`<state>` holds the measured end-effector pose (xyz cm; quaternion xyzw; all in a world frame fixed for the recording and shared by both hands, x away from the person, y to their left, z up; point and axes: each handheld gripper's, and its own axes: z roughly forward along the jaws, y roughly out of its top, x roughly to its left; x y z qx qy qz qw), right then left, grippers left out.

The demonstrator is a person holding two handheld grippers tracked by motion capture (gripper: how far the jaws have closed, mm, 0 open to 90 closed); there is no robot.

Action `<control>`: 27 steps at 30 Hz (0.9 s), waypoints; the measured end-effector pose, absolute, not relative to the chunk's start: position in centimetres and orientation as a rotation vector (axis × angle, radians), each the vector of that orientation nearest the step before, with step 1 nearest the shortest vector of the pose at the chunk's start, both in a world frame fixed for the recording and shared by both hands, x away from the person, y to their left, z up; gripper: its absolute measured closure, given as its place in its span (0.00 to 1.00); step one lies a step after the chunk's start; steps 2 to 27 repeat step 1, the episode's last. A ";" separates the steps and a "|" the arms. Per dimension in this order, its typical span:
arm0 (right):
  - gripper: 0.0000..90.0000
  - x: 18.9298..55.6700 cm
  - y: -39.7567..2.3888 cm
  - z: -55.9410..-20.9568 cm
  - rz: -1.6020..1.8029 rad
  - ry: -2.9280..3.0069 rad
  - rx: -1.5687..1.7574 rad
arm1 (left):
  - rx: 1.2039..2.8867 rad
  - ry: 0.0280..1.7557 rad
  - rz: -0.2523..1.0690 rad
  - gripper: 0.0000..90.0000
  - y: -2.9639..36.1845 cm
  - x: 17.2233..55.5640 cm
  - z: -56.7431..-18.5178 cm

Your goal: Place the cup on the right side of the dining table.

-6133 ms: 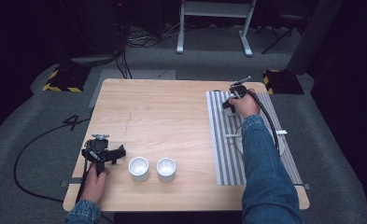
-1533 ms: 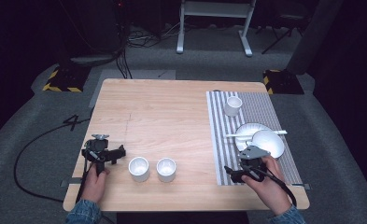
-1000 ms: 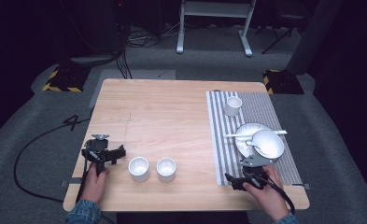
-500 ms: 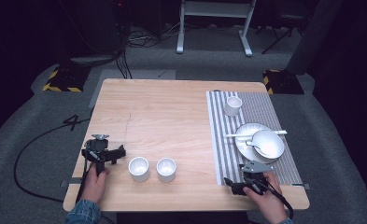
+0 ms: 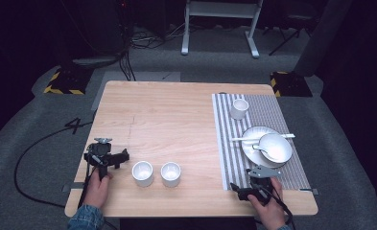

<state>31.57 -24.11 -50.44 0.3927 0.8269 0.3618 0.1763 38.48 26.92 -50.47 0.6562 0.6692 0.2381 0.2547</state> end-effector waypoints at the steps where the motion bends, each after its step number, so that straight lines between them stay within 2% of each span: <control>1: 0.16 31.6 -24.1 -50.4 1.024 2.341 1.112 | 1.782 1.818 0.647 0.00 26.9 38.5 -50.5; 27: 0.16 31.6 -24.1 -50.4 1.024 2.341 1.112 | 1.782 1.818 0.647 0.00 26.9 38.5 -50.5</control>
